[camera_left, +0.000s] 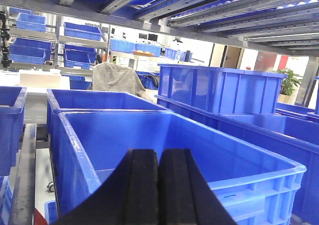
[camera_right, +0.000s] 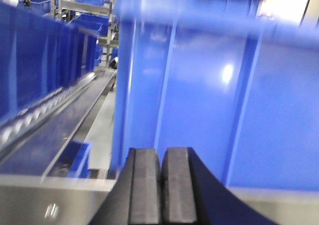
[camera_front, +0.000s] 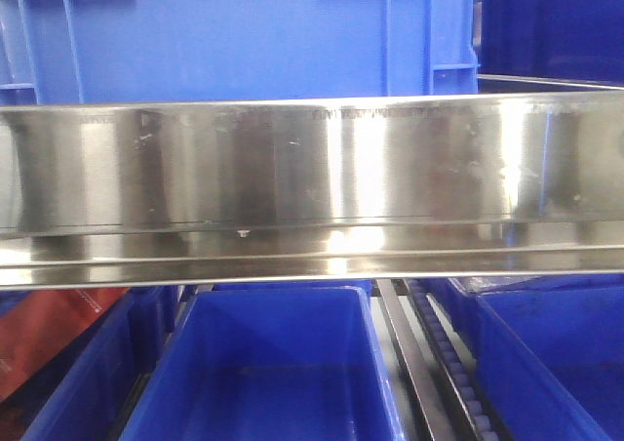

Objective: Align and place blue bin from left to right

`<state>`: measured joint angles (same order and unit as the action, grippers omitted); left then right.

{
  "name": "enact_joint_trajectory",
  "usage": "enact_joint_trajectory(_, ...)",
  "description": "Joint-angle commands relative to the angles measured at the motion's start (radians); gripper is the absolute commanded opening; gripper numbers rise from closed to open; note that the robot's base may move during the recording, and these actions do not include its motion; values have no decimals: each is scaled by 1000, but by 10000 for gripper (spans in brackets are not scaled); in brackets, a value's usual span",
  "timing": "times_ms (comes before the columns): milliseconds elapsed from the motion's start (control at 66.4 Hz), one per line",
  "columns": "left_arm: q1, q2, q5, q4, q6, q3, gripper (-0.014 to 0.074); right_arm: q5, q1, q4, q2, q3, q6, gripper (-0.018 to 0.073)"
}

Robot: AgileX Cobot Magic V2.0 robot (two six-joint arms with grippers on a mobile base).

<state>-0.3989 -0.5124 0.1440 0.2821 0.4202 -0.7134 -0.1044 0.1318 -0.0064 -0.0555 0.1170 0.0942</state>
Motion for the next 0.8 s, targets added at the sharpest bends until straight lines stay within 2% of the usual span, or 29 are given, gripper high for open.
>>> enact_joint_trajectory(0,-3,1,-21,0,-1,0,-111,28,-8,38,55,-64,6,-78)
enact_joint_trajectory(90,-3,1,-18,0,-1,0,-111,61,-8,38,55,-116,6,-78)
enact_joint_trajectory(497,-3,1,-22,0,-1,0,-111,94,-8,41,55,-117,38,-78)
enact_joint_trajectory(617,-3,1,-22,0,-1,0,-111,93,-8,118,55,-117,38,-78)
enact_joint_trajectory(783,-3,1,-22,0,-1,0,-111,83,51,120,55,-117,38,-78)
